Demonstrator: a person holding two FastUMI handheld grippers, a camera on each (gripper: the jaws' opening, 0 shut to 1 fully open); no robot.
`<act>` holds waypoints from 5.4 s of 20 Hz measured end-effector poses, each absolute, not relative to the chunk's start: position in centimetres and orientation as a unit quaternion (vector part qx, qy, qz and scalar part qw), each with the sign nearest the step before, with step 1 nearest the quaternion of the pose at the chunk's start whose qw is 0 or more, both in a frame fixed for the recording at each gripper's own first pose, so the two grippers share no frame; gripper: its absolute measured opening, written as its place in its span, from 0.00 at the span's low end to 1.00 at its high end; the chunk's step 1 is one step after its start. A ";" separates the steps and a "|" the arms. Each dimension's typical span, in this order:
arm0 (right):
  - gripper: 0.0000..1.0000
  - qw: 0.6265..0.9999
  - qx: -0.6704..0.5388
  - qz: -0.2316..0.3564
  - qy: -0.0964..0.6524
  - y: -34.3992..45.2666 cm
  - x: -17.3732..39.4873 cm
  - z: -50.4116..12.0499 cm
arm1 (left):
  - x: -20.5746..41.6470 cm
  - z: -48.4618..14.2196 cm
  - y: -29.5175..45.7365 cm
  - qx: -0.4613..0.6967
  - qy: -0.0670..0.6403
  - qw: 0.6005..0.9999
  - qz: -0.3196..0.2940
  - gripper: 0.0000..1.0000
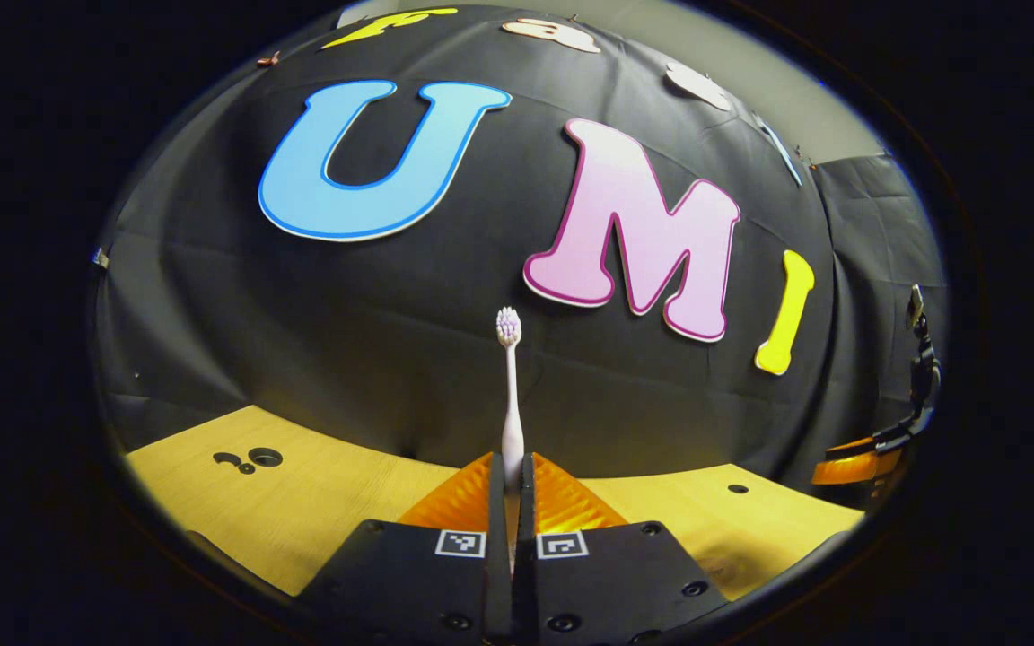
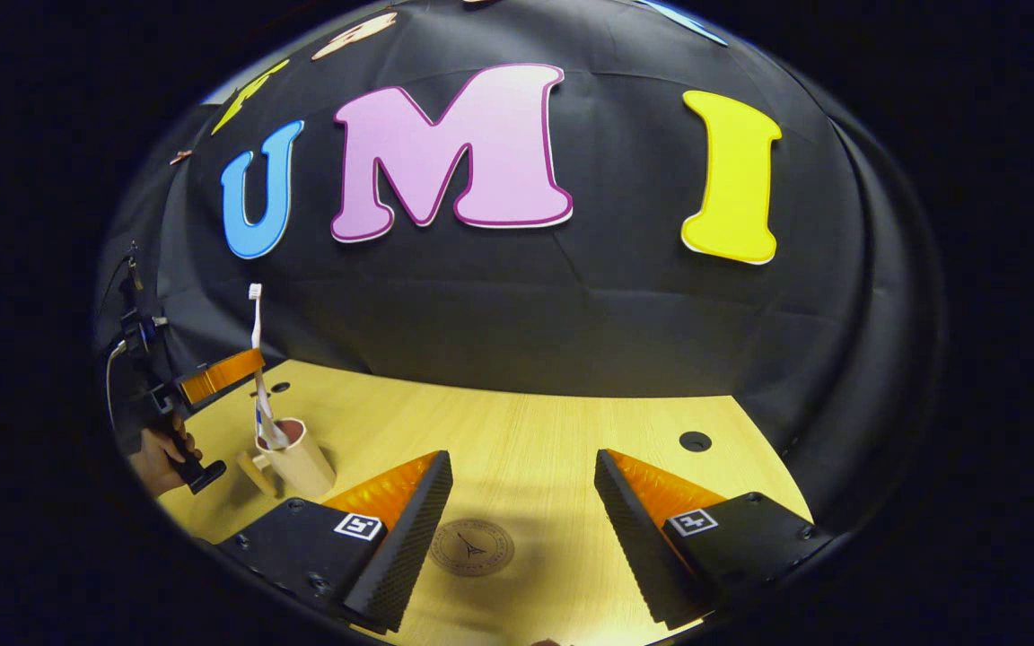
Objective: Put the toothbrush and toothpaste on the desktop into the cup, then pick up the cup and place it on the coaster on the desktop.
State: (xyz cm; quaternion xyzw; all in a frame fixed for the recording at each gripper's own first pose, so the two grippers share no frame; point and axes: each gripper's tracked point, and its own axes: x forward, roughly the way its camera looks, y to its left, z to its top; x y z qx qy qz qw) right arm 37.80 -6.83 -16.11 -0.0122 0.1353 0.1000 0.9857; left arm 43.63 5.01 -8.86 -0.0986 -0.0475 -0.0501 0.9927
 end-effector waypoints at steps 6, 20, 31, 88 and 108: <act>0.98 0.983 -0.035 0.105 0.148 -5.7 36.4 -18.8 | 43.8 -12.7 3.5 -0.042 -0.047 0.993 -0.100 0.09; 0.98 0.980 -0.023 0.088 0.175 -6.8 33.8 -20.0 | 37.1 -15.9 6.1 -0.038 0.074 0.992 -0.096 0.95; 0.98 0.980 0.004 0.049 0.192 -12.3 31.2 -19.3 | 34.8 -17.6 3.9 -0.003 0.282 0.952 -0.116 0.98; 0.98 0.967 0.086 -0.126 0.207 -30.6 21.5 -20.3 | 37.6 -20.1 -12.5 0.084 0.516 0.828 -0.203 0.22; 0.98 0.953 0.113 -0.184 0.215 -35.6 16.9 -22.2 | 38.4 -23.2 -19.8 0.159 0.532 0.796 -0.240 0.23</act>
